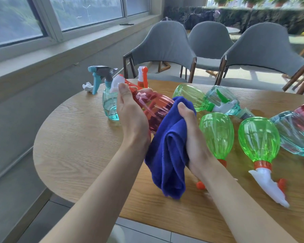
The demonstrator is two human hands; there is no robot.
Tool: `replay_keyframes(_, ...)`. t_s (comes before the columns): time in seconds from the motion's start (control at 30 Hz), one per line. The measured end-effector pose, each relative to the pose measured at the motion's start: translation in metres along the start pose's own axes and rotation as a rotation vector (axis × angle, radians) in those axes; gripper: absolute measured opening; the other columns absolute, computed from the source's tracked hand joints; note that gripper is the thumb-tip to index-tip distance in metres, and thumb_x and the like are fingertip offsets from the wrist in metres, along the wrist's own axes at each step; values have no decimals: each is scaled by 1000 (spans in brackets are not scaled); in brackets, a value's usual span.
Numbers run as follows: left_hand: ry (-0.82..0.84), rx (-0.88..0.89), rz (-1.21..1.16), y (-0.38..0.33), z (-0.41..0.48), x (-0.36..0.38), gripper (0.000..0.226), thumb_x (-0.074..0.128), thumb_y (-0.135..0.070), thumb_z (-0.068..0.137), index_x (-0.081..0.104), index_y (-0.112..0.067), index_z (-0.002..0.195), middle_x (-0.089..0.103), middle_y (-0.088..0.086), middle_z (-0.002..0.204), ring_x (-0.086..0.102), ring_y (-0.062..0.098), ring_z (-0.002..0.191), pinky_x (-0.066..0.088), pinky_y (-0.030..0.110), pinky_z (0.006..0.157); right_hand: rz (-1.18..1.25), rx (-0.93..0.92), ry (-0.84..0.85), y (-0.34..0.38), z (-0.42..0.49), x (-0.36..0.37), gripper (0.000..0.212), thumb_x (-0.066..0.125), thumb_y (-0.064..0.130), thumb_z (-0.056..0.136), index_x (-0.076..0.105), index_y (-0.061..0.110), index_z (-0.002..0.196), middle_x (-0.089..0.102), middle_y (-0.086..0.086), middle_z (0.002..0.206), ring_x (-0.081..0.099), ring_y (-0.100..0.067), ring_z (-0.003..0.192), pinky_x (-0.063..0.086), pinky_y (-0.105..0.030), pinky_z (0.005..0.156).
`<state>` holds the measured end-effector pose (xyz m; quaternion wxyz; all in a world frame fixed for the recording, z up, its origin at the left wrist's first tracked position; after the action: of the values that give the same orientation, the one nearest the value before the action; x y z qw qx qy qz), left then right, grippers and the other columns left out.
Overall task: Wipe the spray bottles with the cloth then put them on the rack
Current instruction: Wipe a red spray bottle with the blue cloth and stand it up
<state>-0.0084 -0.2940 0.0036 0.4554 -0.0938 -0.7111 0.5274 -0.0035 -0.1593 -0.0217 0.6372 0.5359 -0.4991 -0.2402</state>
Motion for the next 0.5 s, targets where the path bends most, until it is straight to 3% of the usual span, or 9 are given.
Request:
replay_keyframes(0.07, -38, -13, -23, 2, 2, -2, 53, 43, -56, 112, 63, -14, 137, 79, 18, 114, 79, 37, 104, 65, 54, 90, -164, -120, -20, 1, 5, 0, 36, 60, 54, 98, 63, 22, 82, 60, -7, 81, 60, -23, 77, 52, -44, 80)
replay_keyframes(0.13, -59, -17, 13, 2, 2, -4, 45, 42, -52, 113, 65, -17, 128, 80, 10, 106, 80, 27, 96, 67, 46, 85, -196, -140, -19, 0, 7, 1, 39, 61, 55, 96, 64, 17, 89, 61, -10, 85, 61, -27, 81, 56, -53, 87)
replay_keyframes(0.2, -49, -14, 44, -2, 0, -3, 40, 40, -50, 115, 66, -19, 120, 79, 1, 91, 79, 17, 83, 66, 36, 75, -50, -16, -20, -4, 6, -1, 56, 64, 58, 96, 68, 5, 111, 69, -20, 101, 69, -37, 94, 55, -63, 103)
replay_keyframes(0.23, -32, -9, 54, -3, 0, -3, 40, 40, -50, 115, 66, -19, 116, 78, -3, 84, 79, 15, 79, 65, 33, 73, 37, 63, -21, -5, 4, -2, 61, 64, 60, 96, 70, 3, 117, 72, -22, 108, 71, -41, 101, 54, -62, 106)
replay_keyframes(0.27, -9, -4, 69, -3, 0, -2, 41, 39, -50, 115, 65, -19, 113, 78, -5, 79, 78, 14, 77, 65, 34, 74, 104, 118, -11, -7, 3, -3, 63, 62, 62, 95, 74, 4, 115, 74, -23, 111, 73, -40, 102, 57, -56, 103)
replay_keyframes(0.37, 28, 19, 99, -7, -2, 0, 46, 38, -53, 114, 65, -15, 112, 78, -5, 75, 78, 16, 76, 66, 36, 77, 197, 171, 23, -5, -2, -3, 57, 59, 64, 94, 79, 11, 88, 74, -15, 92, 73, -29, 80, 62, -39, 80)
replay_keyframes(0.5, 6, 41, 73, -9, -3, 0, 46, 37, -51, 115, 66, -15, 109, 78, -1, 80, 77, 18, 78, 67, 44, 83, -70, -64, -10, 0, 3, -3, 40, 65, 57, 97, 68, 18, 95, 65, -13, 91, 65, -30, 86, 56, -52, 90)
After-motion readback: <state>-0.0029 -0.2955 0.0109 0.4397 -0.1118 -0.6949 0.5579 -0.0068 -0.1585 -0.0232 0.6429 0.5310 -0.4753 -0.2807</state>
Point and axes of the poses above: each hand's wrist, its own z-axis towards the middle knuckle, its own x-axis out of the palm, y = z × x, the point moved 4 cm from there along z, towards the middle knuckle
